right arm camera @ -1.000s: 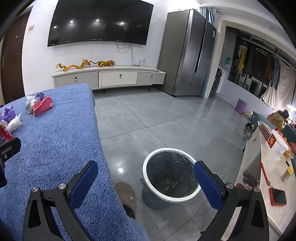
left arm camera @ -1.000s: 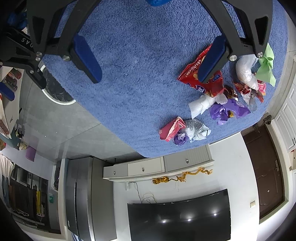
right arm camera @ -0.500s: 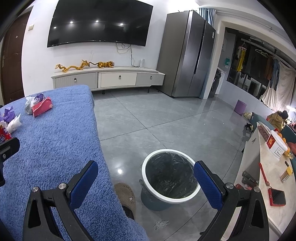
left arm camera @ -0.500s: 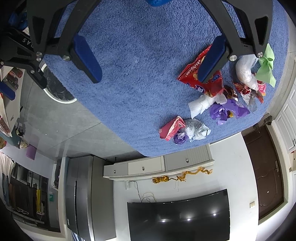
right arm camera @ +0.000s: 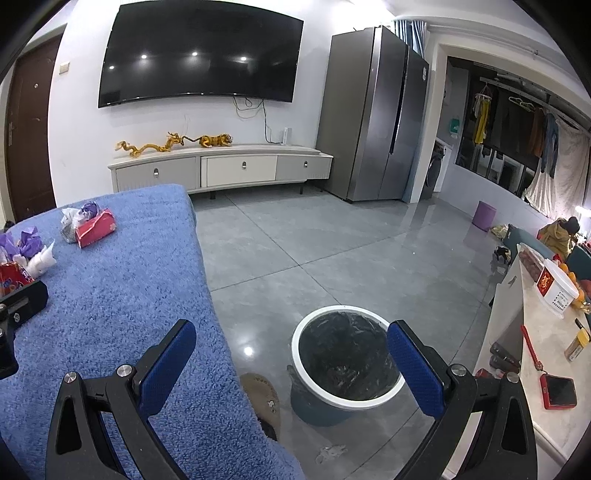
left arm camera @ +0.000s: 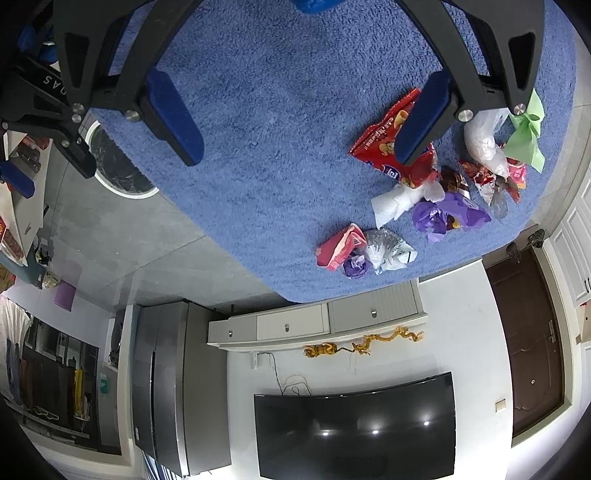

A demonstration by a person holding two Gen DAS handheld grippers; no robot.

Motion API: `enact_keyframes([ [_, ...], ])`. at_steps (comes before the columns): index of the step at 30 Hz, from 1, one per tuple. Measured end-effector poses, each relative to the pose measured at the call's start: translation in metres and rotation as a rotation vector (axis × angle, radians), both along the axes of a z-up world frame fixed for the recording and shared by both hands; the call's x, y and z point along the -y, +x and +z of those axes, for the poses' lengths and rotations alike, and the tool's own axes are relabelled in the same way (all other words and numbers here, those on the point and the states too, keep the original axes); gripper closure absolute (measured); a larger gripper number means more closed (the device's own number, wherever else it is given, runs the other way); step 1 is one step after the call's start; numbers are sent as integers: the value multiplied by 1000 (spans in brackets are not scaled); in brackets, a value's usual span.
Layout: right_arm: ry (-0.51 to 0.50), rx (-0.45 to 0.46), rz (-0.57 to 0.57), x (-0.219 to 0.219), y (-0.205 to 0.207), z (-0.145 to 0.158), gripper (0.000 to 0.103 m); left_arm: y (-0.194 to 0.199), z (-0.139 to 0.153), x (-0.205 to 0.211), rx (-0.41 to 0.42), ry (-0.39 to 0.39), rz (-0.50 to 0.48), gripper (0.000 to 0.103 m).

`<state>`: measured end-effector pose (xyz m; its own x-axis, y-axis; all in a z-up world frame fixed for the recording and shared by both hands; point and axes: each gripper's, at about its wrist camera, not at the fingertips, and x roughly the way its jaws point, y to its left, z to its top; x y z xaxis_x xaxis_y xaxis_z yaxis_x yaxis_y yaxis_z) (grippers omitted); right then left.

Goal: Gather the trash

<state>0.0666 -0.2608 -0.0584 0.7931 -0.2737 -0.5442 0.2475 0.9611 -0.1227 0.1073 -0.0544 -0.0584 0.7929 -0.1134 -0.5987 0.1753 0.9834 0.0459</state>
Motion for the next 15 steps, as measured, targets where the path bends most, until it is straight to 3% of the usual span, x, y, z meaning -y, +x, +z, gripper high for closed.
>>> enact_keyframes([
  [15, -10, 62, -5, -7, -15, 22, 0, -18, 18, -6, 45, -24, -19, 0],
])
